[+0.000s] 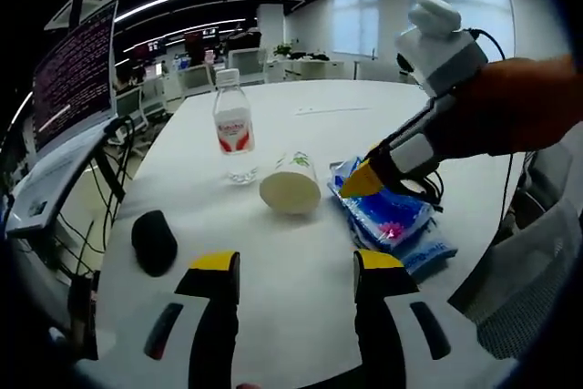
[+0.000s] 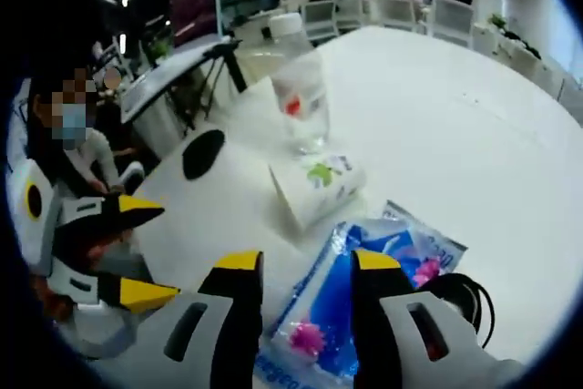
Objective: Arrange the tabletop items into an orderly group along one side of the table until the central work area is clear of visible clutter.
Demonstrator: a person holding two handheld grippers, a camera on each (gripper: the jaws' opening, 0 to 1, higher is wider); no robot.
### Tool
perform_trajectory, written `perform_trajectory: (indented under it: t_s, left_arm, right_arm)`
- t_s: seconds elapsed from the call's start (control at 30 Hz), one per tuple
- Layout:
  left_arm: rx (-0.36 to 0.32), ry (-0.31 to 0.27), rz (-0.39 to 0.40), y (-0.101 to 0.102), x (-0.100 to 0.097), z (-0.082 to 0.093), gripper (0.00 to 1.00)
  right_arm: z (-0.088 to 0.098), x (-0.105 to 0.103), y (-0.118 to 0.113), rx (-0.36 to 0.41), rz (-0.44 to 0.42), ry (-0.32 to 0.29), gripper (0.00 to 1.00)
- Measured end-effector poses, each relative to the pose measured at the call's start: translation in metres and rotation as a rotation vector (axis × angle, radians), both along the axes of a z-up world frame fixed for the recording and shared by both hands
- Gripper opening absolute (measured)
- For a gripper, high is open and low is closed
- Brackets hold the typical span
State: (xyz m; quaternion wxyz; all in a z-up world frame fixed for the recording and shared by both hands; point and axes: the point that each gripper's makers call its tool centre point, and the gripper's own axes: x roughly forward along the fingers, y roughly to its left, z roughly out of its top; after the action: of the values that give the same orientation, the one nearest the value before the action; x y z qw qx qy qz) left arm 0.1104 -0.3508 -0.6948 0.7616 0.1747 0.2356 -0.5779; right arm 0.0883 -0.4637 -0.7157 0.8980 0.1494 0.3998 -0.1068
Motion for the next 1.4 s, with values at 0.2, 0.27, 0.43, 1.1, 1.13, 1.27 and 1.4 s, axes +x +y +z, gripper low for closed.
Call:
perform_trajectory:
  t_s: [0.2,0.27,0.43,1.1,1.13,1.27,1.4]
  left_arm:
    - [-0.006,0.006,0.005,0.0,0.0,0.001,0.5]
    - [-0.006,0.006,0.005,-0.001,0.0,0.001,0.5]
    - [-0.004,0.005,0.011,0.0,0.001,0.001,0.5]
    - [0.004,-0.001,0.008,0.0,0.001,0.0,0.5]
    - [0.005,-0.002,0.008,0.0,0.001,0.0,0.5]
    - [0.008,-0.005,0.003,-0.001,0.0,-0.001,0.5]
    - [0.011,-0.004,-0.002,-0.002,-0.001,-0.002,0.5]
  right_arm:
    - [-0.008,0.016,-0.003,0.015,-0.07,0.009,0.36]
    - [-0.011,0.022,-0.004,0.016,-0.09,0.006,0.35]
    - [-0.021,0.032,-0.007,0.034,-0.132,0.011,0.35]
    - [-0.024,0.032,-0.034,-0.061,-0.192,0.025,0.14]
    - [-0.023,0.031,-0.036,-0.063,-0.193,0.017,0.13]
    - [-0.017,0.024,-0.042,-0.072,-0.205,-0.003,0.05]
    - [-0.014,0.02,-0.046,-0.073,-0.212,-0.018,0.0]
